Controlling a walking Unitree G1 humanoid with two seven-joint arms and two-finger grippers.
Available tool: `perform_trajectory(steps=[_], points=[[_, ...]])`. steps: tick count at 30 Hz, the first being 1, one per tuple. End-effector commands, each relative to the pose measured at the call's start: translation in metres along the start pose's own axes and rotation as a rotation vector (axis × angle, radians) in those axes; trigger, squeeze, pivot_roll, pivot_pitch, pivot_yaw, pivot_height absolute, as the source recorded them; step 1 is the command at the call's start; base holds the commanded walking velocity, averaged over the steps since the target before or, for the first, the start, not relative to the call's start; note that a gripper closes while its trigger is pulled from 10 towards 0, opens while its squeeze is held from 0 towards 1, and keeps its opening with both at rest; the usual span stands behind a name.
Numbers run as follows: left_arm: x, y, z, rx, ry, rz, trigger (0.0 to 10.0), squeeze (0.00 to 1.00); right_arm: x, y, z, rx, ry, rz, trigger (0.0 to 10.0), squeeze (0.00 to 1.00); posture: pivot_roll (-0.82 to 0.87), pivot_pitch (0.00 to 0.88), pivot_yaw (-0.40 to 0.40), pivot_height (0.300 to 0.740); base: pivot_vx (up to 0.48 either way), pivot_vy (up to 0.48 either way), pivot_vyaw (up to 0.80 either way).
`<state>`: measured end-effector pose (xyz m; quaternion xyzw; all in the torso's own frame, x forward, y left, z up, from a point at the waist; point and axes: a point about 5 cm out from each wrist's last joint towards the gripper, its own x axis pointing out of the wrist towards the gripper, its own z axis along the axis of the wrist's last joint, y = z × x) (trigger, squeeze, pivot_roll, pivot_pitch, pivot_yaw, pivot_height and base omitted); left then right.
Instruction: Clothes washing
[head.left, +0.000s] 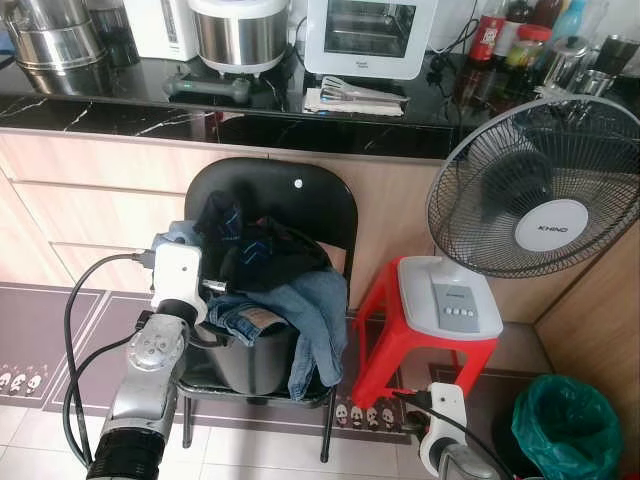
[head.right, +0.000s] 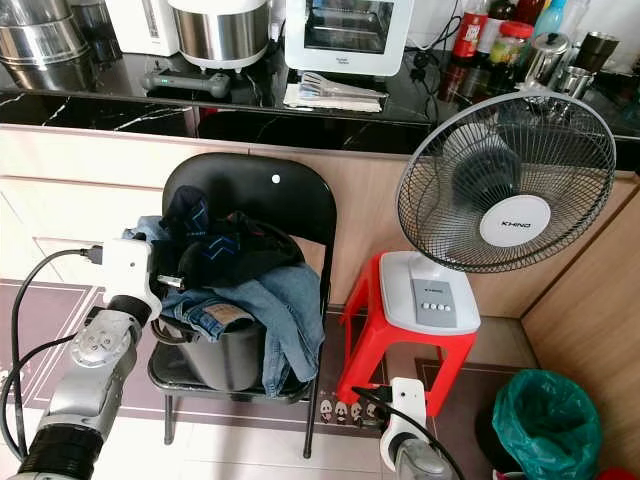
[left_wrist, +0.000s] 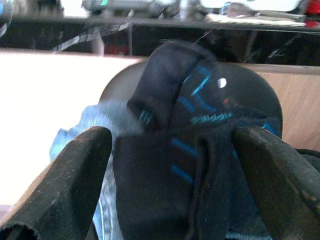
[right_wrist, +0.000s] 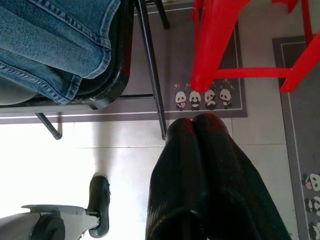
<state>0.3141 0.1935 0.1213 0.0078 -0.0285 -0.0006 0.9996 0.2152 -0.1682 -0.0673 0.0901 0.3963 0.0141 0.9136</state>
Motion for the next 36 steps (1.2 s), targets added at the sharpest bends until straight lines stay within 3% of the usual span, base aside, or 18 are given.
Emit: perform_trajectory(steps=[1, 4, 7, 11, 22, 27, 28, 29, 30, 31, 36], points=[[0.001, 0.001, -0.001, -0.032, 0.015, 0.013, 10.0, 0.0, 0.0, -0.004, 0.002, -0.012, 0.002, -0.009, 10.0, 0.0, 0.25, 0.0, -0.12, 0.74, 0.0, 0.0, 0.0], [0.001, -0.003, -0.002, -0.026, 0.031, -0.031, 10.0, 0.0, 0.0, -0.004, 0.002, -0.012, 0.002, -0.009, 10.0, 0.0, 0.25, 0.0, -0.122, 0.74, 0.0, 0.0, 0.0], [0.003, -0.003, -0.012, -0.098, 0.115, -0.04, 10.0, 0.0, 0.0, -0.004, 0.002, -0.013, 0.001, -0.009, 10.0, 0.0, 0.25, 0.0, -0.123, 0.74, 0.0, 0.0, 0.0], [0.004, -0.003, -0.016, -0.098, 0.149, -0.051, 10.0, 0.0, 0.0, -0.004, 0.002, -0.013, 0.001, -0.008, 10.0, 0.0, 0.25, 0.0, -0.125, 0.74, 0.0, 0.0, 0.0], [0.012, 0.007, -0.014, -0.078, 0.154, 0.023, 10.0, 0.0, 0.0, -0.005, 0.003, -0.018, 0.003, -0.006, 10.0, 0.0, 0.25, 0.0, -0.132, 0.74, 0.0, 0.0, 0.0], [0.018, 0.005, -0.014, -0.088, 0.175, 0.002, 10.0, 0.0, 0.0, -0.005, 0.003, -0.02, 0.004, -0.003, 10.0, 0.0, 0.25, 0.0, -0.134, 0.74, 0.0, 0.0, 0.0], [0.019, 0.004, -0.014, -0.087, 0.174, -0.004, 9.1, 0.0, 0.0, -0.005, 0.003, -0.021, 0.004, -0.003, 10.0, 0.0, 0.25, 0.0, -0.136, 0.74, 0.0, 0.0, 0.0], [0.019, 0.004, -0.014, -0.082, 0.171, -0.014, 6.9, 0.0, 0.0, -0.005, 0.003, -0.021, 0.004, -0.002, 10.0, 0.0, 0.25, 0.0, -0.137, 0.74, 0.0, 0.0, 0.0], [0.02, 0.003, -0.013, -0.078, 0.169, -0.021, 1.8, 0.0, 0.0, -0.005, 0.003, -0.022, 0.005, -0.003, 10.0, 0.0, 0.25, 0.0, -0.137, 0.74, 0.0, 0.0, 0.0], [0.02, 0.003, -0.013, -0.069, 0.166, -0.029, 0.0, 0.0, 0.0, -0.005, 0.003, -0.023, 0.005, -0.003, 10.0, 0.0, 0.25, 0.0, -0.137, 0.74, 0.0, 0.0, 0.0], [0.02, -0.001, -0.014, -0.071, 0.168, -0.048, 0.0, 0.0, 0.0, -0.005, 0.003, -0.026, 0.007, -0.002, 10.0, 0.0, 0.25, 0.0, -0.138, 0.74, 0.0, 0.0, 0.0]])
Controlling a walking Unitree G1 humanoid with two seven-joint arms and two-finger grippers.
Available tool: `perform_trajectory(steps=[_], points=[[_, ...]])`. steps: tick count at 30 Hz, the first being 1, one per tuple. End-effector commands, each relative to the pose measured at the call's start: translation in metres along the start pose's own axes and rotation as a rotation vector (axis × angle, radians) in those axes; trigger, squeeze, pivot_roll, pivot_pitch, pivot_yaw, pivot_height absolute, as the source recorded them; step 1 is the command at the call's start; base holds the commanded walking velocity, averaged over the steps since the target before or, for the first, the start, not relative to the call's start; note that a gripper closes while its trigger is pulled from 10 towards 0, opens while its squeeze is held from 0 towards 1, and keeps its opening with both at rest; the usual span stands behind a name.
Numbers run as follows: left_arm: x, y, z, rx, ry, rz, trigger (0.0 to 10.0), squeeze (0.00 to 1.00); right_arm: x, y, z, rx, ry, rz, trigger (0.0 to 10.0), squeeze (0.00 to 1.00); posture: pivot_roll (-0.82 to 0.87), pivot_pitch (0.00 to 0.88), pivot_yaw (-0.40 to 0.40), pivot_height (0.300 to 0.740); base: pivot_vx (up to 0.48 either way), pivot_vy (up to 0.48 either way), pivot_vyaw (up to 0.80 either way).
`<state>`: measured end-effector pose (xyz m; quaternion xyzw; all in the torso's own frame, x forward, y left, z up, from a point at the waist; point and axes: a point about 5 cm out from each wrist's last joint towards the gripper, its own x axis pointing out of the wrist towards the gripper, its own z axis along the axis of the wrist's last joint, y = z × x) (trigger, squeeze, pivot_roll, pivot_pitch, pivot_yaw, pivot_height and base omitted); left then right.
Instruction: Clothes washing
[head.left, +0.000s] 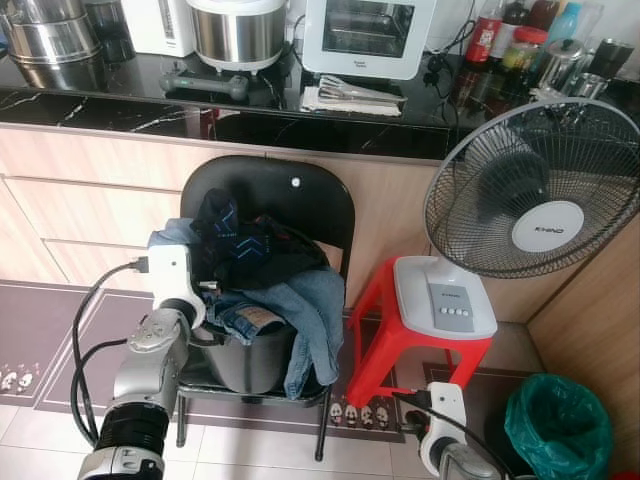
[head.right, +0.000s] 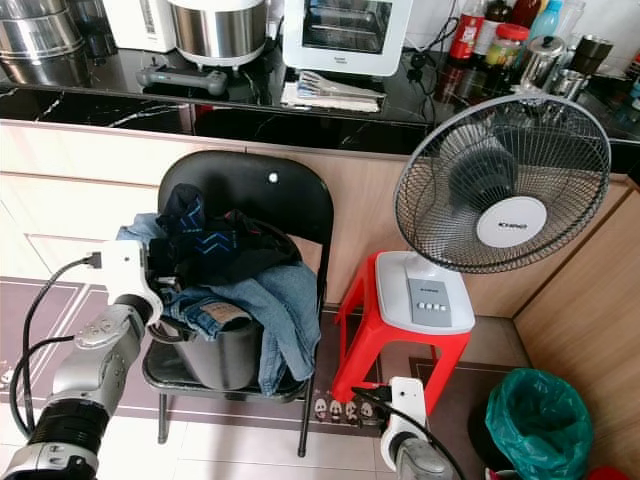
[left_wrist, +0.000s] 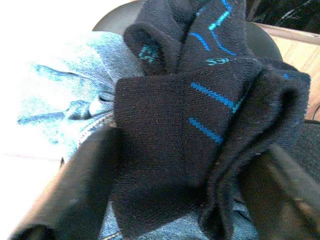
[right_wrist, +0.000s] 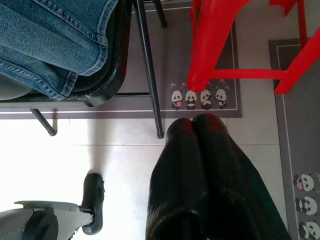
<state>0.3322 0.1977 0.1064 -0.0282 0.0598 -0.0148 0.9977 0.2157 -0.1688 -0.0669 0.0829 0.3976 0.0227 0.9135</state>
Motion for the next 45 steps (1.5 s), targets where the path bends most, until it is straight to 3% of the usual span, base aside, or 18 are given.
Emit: perform_trajectory(steps=[1, 23, 31, 38, 42, 45], points=[[0.002, -0.005, 0.002, 0.004, -0.007, -0.024, 0.0, 0.0, 0.0, -0.005, 0.002, -0.006, 0.003, -0.011, 10.0, 0.0, 0.25, 0.0, -0.137, 0.74, 0.0, 0.0, 0.0], [0.002, -0.007, 0.001, 0.015, -0.007, -0.038, 0.0, 0.0, 0.0, -0.004, 0.002, -0.002, 0.002, -0.008, 10.0, 0.0, 0.25, 0.0, -0.135, 0.74, 0.0, 0.0, 0.0], [0.002, -0.014, 0.012, 0.075, -0.066, -0.069, 0.0, 0.0, 0.0, -0.004, 0.002, -0.002, 0.001, -0.008, 10.0, 0.0, 0.25, 0.0, -0.135, 0.74, 0.0, 0.0, 0.0], [0.002, -0.017, 0.019, 0.079, -0.11, -0.063, 0.0, 0.0, 0.0, -0.005, 0.002, -0.003, 0.002, -0.007, 10.0, 0.0, 0.24, 0.0, -0.135, 0.74, 0.0, 0.0, 0.0], [0.0, -0.019, 0.043, 0.144, -0.242, -0.053, 0.0, 0.0, 0.0, -0.005, 0.002, -0.003, 0.003, -0.008, 10.0, 0.0, 0.25, 0.0, -0.137, 0.74, 0.0, 0.0, 0.0], [-0.004, -0.026, 0.07, 0.217, -0.399, -0.051, 0.0, 0.0, 0.0, -0.005, 0.002, -0.004, 0.003, -0.008, 10.0, 0.0, 0.25, 0.0, -0.137, 0.74, 0.0, 0.0, 0.0]])
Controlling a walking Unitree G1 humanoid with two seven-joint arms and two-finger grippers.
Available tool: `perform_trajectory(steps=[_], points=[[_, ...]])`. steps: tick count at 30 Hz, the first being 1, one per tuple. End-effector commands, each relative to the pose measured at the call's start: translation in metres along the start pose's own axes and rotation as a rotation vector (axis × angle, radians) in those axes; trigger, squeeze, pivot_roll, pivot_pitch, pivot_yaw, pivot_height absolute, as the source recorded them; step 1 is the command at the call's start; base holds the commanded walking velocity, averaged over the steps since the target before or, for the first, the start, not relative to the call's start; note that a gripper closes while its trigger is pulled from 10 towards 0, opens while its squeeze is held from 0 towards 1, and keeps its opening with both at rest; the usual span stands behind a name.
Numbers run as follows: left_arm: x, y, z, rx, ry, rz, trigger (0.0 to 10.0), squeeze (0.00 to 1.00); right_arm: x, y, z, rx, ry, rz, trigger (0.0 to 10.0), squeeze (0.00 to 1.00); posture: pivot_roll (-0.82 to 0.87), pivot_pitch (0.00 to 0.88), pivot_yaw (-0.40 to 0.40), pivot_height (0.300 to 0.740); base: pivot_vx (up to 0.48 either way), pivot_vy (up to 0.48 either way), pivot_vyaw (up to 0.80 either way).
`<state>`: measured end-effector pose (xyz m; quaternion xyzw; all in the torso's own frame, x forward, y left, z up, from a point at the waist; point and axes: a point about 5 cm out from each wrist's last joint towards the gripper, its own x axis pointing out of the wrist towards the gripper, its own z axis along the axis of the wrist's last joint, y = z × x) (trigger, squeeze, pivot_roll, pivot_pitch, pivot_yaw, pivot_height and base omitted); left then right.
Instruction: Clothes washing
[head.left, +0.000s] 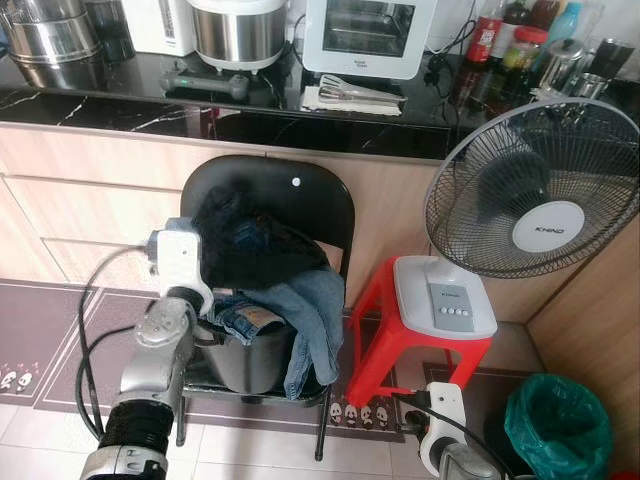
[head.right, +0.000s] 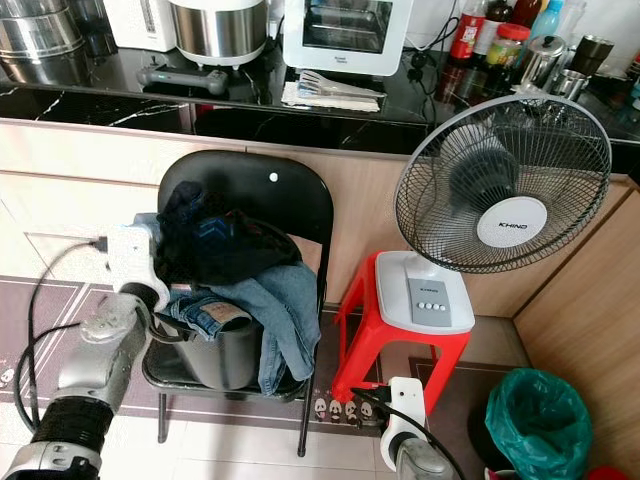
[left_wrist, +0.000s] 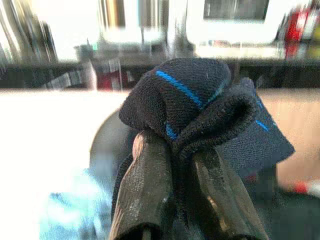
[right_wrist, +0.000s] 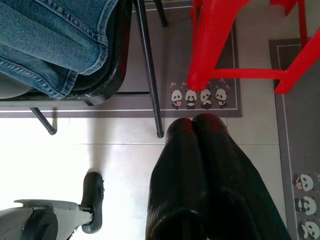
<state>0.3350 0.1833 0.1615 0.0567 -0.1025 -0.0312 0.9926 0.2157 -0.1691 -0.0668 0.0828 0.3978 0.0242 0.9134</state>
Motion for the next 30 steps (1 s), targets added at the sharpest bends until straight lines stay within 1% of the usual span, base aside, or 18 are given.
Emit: perform_trajectory(steps=[1, 2, 4, 5, 6, 7, 9, 14, 18, 22, 24, 25, 27, 28, 30], points=[[0.006, -0.006, 0.022, 0.055, -0.109, -0.015, 0.0, 0.0, 0.0, -0.004, 0.002, -0.002, 0.002, -0.01, 10.0, 0.0, 0.25, 0.0, -0.137, 0.74, 0.0, 0.0, 0.0], [0.007, -0.008, 0.031, 0.082, -0.158, -0.019, 0.0, 0.0, 0.0, -0.004, 0.002, -0.002, 0.002, -0.01, 10.0, 0.0, 0.25, 0.0, -0.137, 0.74, 0.0, 0.0, 0.0], [0.008, -0.013, 0.044, 0.098, -0.223, -0.033, 0.0, 0.0, 0.0, -0.004, 0.002, -0.002, 0.001, -0.01, 10.0, 0.0, 0.25, 0.0, -0.136, 0.74, 0.0, 0.0, 0.0], [0.009, -0.015, 0.047, 0.104, -0.24, -0.034, 1.7, 0.0, 0.0, -0.004, 0.002, -0.002, 0.001, -0.01, 10.0, 0.0, 0.25, 0.0, -0.136, 0.74, 0.0, 0.0, 0.0], [0.009, -0.016, 0.05, 0.103, -0.252, -0.034, 6.8, 0.0, 0.0, -0.004, 0.002, -0.001, 0.001, -0.01, 10.0, 0.0, 0.25, 0.0, -0.136, 0.74, 0.0, 0.0, 0.0], [0.009, -0.017, 0.054, 0.105, -0.273, -0.035, 10.0, 0.0, 0.0, -0.004, 0.002, -0.001, 0.001, -0.01, 10.0, 0.0, 0.25, 0.0, -0.136, 0.74, 0.0, 0.0, 0.0], [0.009, -0.02, 0.059, 0.118, -0.301, -0.044, 10.0, 0.0, 0.0, -0.004, 0.002, -0.001, 0.001, -0.009, 10.0, 0.0, 0.25, 0.0, -0.135, 0.74, 0.0, 0.0, 0.0], [0.011, -0.022, 0.094, 0.188, -0.452, -0.045, 10.0, 0.0, 0.0, -0.004, 0.002, -0.002, 0.002, -0.009, 10.0, 0.0, 0.25, 0.0, -0.136, 0.74, 0.0, 0.0, 0.0], [0.01, -0.026, 0.106, 0.212, -0.505, -0.052, 10.0, 0.0, 0.0, -0.004, 0.002, -0.003, 0.002, -0.008, 10.0, 0.0, 0.25, 0.0, -0.136, 0.74, 0.0, 0.0, 0.0], [0.011, -0.026, 0.104, 0.189, -0.49, -0.049, 10.0, 0.0, 0.0, -0.004, 0.002, -0.002, 0.001, -0.008, 10.0, 0.0, 0.25, 0.0, -0.136, 0.74, 0.0, 0.0, 0.0], [0.011, -0.025, 0.095, 0.17, -0.448, -0.044, 10.0, 0.0, 0.0, -0.004, 0.002, -0.002, 0.001, -0.008, 10.0, 0.0, 0.25, 0.0, -0.136, 0.74, 0.0, 0.0, 0.0], [0.011, -0.025, 0.095, 0.17, -0.448, -0.044, 10.0, 0.0, 0.0, -0.004, 0.002, -0.002, 0.001, -0.008, 10.0, 0.0, 0.25, 0.0, -0.136, 0.74, 0.0, 0.0, 0.0], [0.009, -0.026, 0.086, 0.158, -0.414, -0.043, 10.0, 0.0, 0.0, -0.004, 0.002, -0.002, 0.001, -0.007, 10.0, 0.0, 0.25, 0.0, -0.136, 0.74, 0.0, 0.0, 0.0], [0.009, -0.026, 0.086, 0.158, -0.414, -0.043, 10.0, 0.0, 0.0, -0.004, 0.002, -0.002, 0.001, -0.007, 10.0, 0.0, 0.25, 0.0, -0.136, 0.74, 0.0, 0.0, 0.0], [0.008, -0.026, 0.082, 0.132, -0.389, -0.035, 10.0, 0.0, 0.0, -0.004, 0.002, -0.002, 0.002, -0.008, 10.0, 0.0, 0.25, 0.0, -0.137, 0.74, 0.0, 0.0, 0.0]])
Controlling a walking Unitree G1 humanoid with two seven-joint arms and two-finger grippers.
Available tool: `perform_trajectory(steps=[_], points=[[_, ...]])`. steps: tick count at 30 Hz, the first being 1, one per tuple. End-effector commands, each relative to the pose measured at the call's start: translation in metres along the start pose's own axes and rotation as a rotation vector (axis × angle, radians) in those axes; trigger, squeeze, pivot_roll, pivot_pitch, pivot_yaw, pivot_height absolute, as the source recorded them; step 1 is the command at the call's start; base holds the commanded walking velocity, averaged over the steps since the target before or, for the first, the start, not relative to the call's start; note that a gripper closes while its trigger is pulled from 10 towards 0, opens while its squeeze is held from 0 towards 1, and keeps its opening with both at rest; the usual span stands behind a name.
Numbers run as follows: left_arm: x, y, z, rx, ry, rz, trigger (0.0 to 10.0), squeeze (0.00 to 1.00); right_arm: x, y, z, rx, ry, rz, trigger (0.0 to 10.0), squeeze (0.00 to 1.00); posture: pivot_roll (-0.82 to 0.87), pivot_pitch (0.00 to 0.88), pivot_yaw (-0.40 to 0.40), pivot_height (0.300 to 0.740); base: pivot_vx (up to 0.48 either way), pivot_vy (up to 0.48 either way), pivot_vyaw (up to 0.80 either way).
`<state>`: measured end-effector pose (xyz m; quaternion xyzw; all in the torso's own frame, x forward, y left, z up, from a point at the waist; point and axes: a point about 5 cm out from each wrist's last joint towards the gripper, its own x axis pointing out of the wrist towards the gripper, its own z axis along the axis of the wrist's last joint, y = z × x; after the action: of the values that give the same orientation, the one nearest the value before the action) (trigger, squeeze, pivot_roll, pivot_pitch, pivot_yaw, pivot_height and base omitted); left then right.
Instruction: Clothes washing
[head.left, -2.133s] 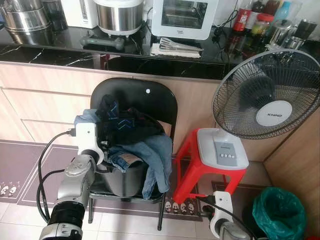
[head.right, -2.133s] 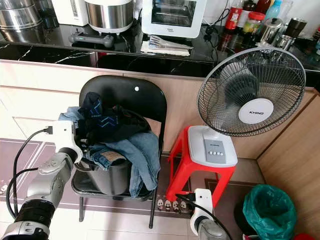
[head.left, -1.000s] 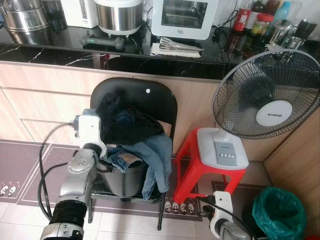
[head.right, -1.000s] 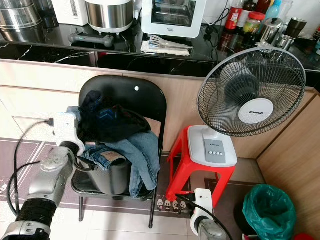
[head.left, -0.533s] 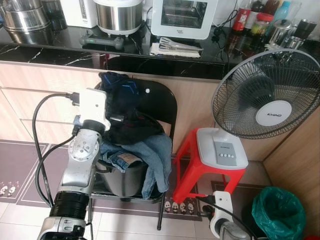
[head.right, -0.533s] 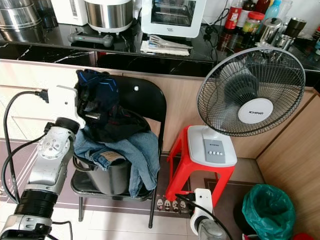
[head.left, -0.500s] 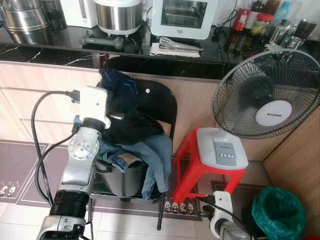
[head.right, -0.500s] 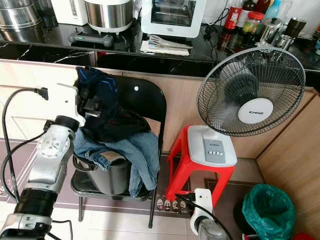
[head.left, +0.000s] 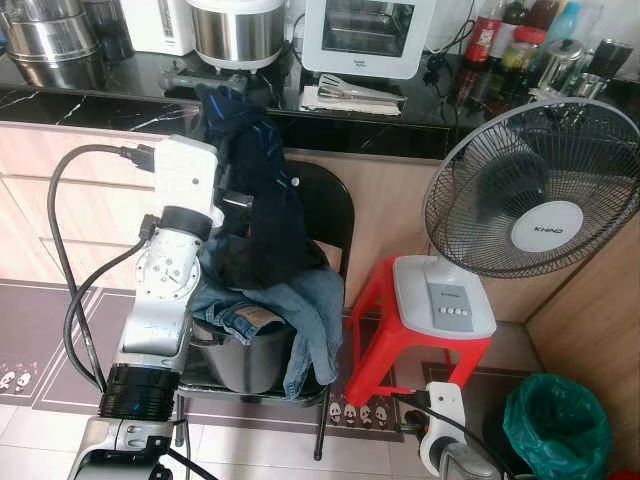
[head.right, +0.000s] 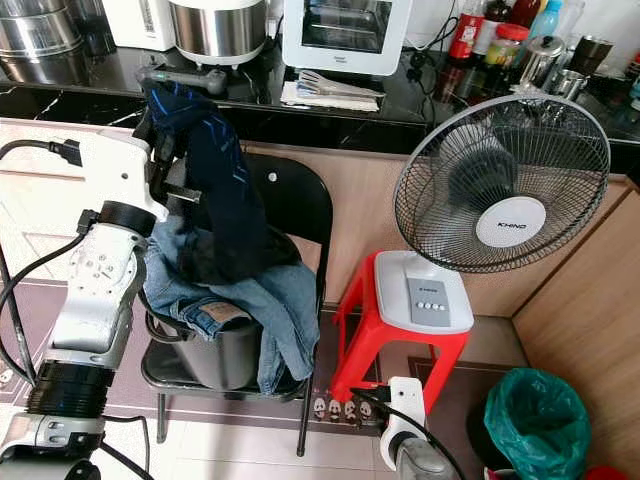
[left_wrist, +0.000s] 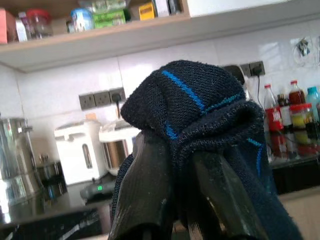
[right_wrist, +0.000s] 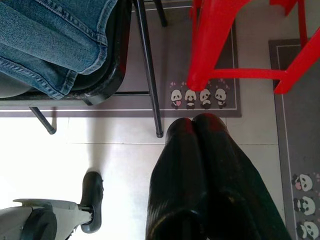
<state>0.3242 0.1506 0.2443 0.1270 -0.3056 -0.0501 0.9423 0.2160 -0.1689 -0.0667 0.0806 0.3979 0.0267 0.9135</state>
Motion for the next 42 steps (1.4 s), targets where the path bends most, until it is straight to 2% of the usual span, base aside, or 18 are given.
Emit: perform_trajectory(steps=[1, 5, 9, 11, 13, 14, 16, 19, 22, 24, 28, 31, 33, 42], points=[[-0.002, -0.003, -0.005, -0.032, 0.033, 0.004, 10.0, 0.0, 0.0, -0.004, 0.002, 0.004, 0.001, -0.01, 10.0, 0.0, 0.25, 0.0, -0.137, 0.74, 0.0, 0.0, 0.0], [-0.004, 0.01, -0.019, -0.088, 0.115, 0.087, 10.0, 0.0, 0.0, -0.004, 0.002, 0.001, 0.002, -0.011, 10.0, 0.0, 0.25, 0.0, -0.139, 0.74, 0.0, 0.0, 0.0], [-0.004, 0.02, -0.024, -0.06, 0.168, 0.104, 10.0, 0.0, 0.0, -0.004, 0.002, -0.001, 0.002, -0.01, 10.0, 0.0, 0.25, 0.0, -0.14, 0.74, 0.0, 0.0, 0.0], [-0.004, 0.019, -0.026, -0.053, 0.182, 0.091, 10.0, 0.0, 0.0, -0.004, 0.002, -0.001, 0.002, -0.01, 10.0, 0.0, 0.25, 0.0, -0.14, 0.74, 0.0, 0.0, 0.0], [-0.005, 0.012, -0.032, -0.119, 0.227, 0.027, 10.0, 0.0, 0.0, -0.004, 0.002, -0.002, 0.002, -0.008, 10.0, 0.0, 0.25, 0.0, -0.141, 0.74, 0.0, 0.0, 0.0], [-0.005, 0.012, -0.032, -0.119, 0.227, 0.027, 10.0, 0.0, 0.0, -0.004, 0.002, -0.002, 0.002, -0.008, 10.0, 0.0, 0.25, 0.0, -0.141, 0.74, 0.0, 0.0, 0.0], [-0.007, 0.006, -0.034, -0.172, 0.245, -0.013, 10.0, 0.0, 0.0, -0.004, 0.002, -0.002, 0.003, -0.006, 10.0, 0.0, 0.25, 0.0, -0.141, 0.74, 0.0, 0.0, 0.0], [-0.013, -0.002, -0.043, -0.209, 0.306, -0.055, 10.0, 0.0, 0.0, -0.004, 0.002, -0.002, 0.003, -0.006, 10.0, 0.0, 0.25, 0.0, -0.141, 0.74, 0.0, 0.0, 0.0], [-0.025, -0.004, -0.054, -0.182, 0.33, -0.035, 10.0, 0.0, 0.0, -0.004, 0.002, -0.001, 0.003, -0.006, 10.0, 0.0, 0.25, 0.0, -0.14, 0.74, 0.0, 0.0, 0.0], [-0.029, -0.006, -0.054, -0.181, 0.312, -0.035, 10.0, 0.0, 0.0, -0.004, 0.002, -0.001, 0.003, -0.007, 10.0, 0.0, 0.25, 0.0, -0.142, 0.74, 0.0, 0.0, 0.0], [-0.031, -0.021, -0.042, -0.114, 0.216, -0.178, 10.0, 0.0, -0.001, -0.006, 0.002, -0.004, 0.004, -0.014, 10.0, 0.0, 0.24, 0.0, -0.144, 0.74, 0.0, 0.0, 0.0], [-0.032, -0.026, -0.04, -0.088, 0.206, -0.216, 10.0, 0.0, -0.001, -0.007, 0.002, -0.006, 0.002, -0.023, 10.0, 0.0, 0.24, 0.0, -0.145, 0.74, 0.0, 0.0, 0.0], [-0.034, -0.025, -0.044, -0.058, 0.218, -0.2, 10.0, 0.0, -0.001, -0.008, 0.003, 0.003, -0.012, -0.04, 10.0, 0.0, 0.24, 0.0, -0.146, 0.74, 0.0, 0.0, 0.0], [-0.036, -0.019, -0.053, -0.03, 0.264, -0.13, 10.0, 0.0, -0.001, -0.009, 0.003, -0.003, -0.01, -0.043, 10.0, 0.0, 0.23, 0.0, -0.149, 0.74, 0.0, 0.0, 0.0]])
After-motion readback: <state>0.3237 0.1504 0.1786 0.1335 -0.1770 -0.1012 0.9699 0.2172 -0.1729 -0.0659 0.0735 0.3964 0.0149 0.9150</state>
